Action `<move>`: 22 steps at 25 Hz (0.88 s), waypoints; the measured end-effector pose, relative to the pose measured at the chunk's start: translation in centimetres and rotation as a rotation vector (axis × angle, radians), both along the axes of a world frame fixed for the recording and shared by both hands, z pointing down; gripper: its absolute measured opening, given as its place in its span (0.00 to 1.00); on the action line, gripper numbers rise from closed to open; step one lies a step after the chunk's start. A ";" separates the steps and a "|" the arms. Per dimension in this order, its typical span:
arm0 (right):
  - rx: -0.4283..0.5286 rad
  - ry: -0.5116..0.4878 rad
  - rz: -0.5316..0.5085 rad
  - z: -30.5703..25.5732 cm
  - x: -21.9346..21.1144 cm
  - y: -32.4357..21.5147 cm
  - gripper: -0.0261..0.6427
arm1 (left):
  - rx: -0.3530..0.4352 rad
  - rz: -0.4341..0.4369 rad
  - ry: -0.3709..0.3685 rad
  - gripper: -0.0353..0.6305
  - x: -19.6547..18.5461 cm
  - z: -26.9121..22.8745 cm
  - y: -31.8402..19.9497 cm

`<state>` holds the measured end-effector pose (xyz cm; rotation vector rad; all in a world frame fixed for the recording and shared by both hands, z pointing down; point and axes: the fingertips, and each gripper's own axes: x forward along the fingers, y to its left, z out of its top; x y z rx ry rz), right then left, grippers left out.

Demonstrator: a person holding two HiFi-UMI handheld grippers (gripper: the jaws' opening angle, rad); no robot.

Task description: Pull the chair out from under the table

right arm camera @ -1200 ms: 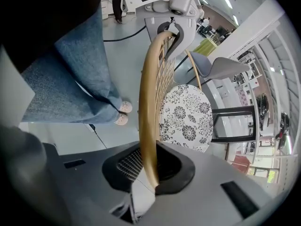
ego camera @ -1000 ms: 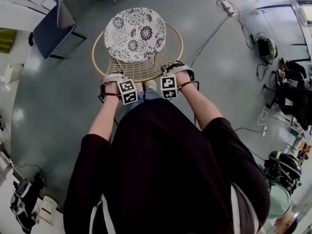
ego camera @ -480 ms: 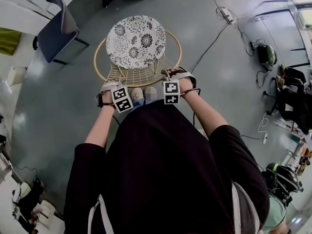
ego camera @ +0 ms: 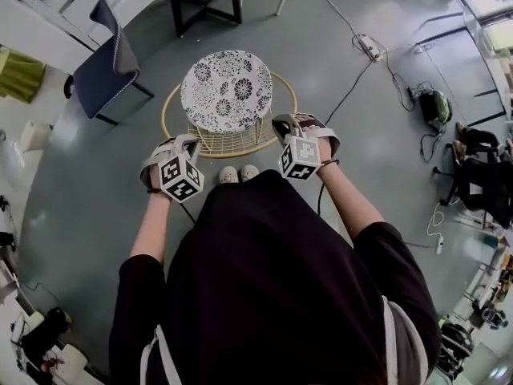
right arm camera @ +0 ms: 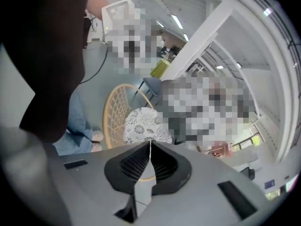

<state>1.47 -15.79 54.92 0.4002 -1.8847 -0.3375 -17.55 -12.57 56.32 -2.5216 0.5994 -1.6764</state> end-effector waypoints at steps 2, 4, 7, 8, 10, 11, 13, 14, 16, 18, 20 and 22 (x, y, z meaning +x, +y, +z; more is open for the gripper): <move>0.089 -0.042 0.043 -3.3 -0.3 -2.1 0.07 | 0.097 -0.044 0.042 0.06 0.1 -3.2 -2.2; 0.179 -0.090 0.087 -6.9 -0.7 -3.9 0.07 | 0.210 -0.080 0.081 0.06 0.1 -6.9 -4.4; 0.301 -0.191 0.163 -12.2 -1.2 -6.3 0.07 | 0.384 -0.137 0.148 0.06 0.3 -12.7 -6.9; 0.333 -0.240 0.191 -14.0 -1.4 -6.9 0.07 | 0.437 -0.159 0.178 0.06 0.4 -14.5 -7.6; 0.391 -0.355 0.247 -17.7 -1.9 -7.6 0.07 | 0.533 -0.214 0.250 0.06 0.4 -18.2 -8.3; 0.421 -0.412 0.273 -19.6 -2.1 -7.7 0.07 | 0.576 -0.248 0.291 0.06 0.2 -20.0 -8.4; 0.484 -0.518 0.322 -23.3 -2.7 -7.5 0.07 | 0.643 -0.329 0.383 0.06 -0.2 -23.1 -8.4; 0.511 -0.570 0.345 -24.9 -3.0 -7.3 0.07 | 0.665 -0.370 0.436 0.06 -0.3 -24.5 -8.3; 0.542 -0.677 0.380 -27.4 -3.5 -6.7 0.07 | 0.694 -0.432 0.552 0.06 0.1 -27.1 -7.9; 0.543 -0.784 0.401 -29.1 -4.0 -5.9 0.07 | 0.716 -0.469 0.663 0.06 0.8 -29.0 -7.4; 0.521 -0.880 0.423 -30.0 -4.2 -5.3 0.07 | 0.727 -0.498 0.759 0.06 1.5 -30.3 -7.0; 0.498 -0.946 0.440 -30.3 -4.5 -5.0 0.07 | 0.726 -0.518 0.824 0.06 1.8 -31.0 -6.9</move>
